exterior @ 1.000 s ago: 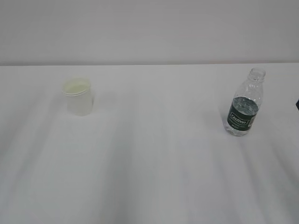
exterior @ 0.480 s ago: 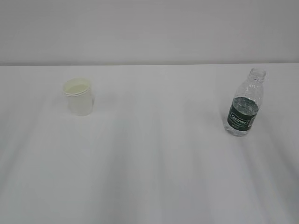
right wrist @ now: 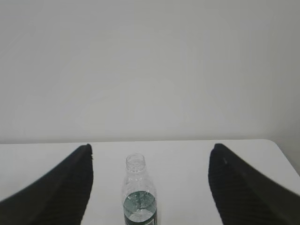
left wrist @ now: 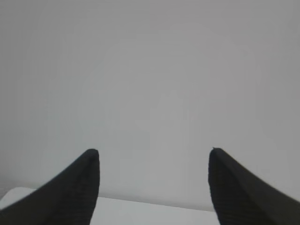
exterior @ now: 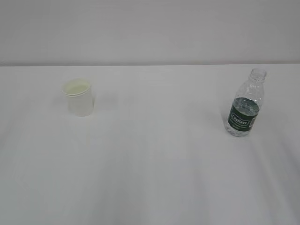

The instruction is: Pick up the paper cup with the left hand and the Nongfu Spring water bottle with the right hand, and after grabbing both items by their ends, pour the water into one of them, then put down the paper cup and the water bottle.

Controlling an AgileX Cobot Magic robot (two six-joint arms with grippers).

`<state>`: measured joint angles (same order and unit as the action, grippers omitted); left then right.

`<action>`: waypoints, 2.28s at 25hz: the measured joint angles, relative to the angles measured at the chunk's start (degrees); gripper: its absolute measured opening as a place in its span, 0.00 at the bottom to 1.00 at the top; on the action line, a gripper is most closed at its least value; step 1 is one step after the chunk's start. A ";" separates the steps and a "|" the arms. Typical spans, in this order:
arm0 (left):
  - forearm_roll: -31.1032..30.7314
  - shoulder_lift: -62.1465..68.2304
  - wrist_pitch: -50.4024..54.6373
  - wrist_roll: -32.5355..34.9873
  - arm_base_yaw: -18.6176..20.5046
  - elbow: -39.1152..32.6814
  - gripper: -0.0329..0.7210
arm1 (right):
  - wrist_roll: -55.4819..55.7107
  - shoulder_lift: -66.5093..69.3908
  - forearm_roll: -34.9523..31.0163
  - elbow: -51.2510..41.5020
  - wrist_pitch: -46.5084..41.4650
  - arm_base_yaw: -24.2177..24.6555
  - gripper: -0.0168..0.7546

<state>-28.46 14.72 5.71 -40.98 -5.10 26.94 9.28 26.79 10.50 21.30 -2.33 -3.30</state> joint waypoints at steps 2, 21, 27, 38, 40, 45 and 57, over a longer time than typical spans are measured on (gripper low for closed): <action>0.35 -3.13 2.67 0.00 0.00 0.00 0.73 | 0.00 -3.25 0.00 0.00 -3.34 0.00 0.77; 27.47 -11.57 32.29 29.06 0.00 11.40 0.69 | 0.00 -17.89 -3.52 14.23 -39.06 0.00 0.77; 30.13 -11.61 41.90 33.41 0.00 17.82 0.69 | -2.73 -21.37 -6.16 19.36 -49.72 0.00 0.77; 32.91 -14.33 61.28 36.83 0.00 20.24 0.69 | -10.30 -26.18 -7.88 24.18 -70.62 0.00 0.77; 32.54 -14.44 62.70 37.17 0.00 19.19 0.69 | -11.31 -26.86 -7.15 23.79 -70.72 0.00 0.77; 32.30 -14.44 64.07 37.41 0.00 13.43 0.66 | -11.94 -26.86 -6.35 19.01 -70.85 0.00 0.77; 31.40 -14.44 63.96 39.50 0.00 5.64 0.64 | -12.14 -26.86 -6.26 9.46 -69.65 0.00 0.77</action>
<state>2.93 0.28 69.67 -1.48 -5.10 32.58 -2.86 -0.06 4.24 30.76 -71.98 -3.30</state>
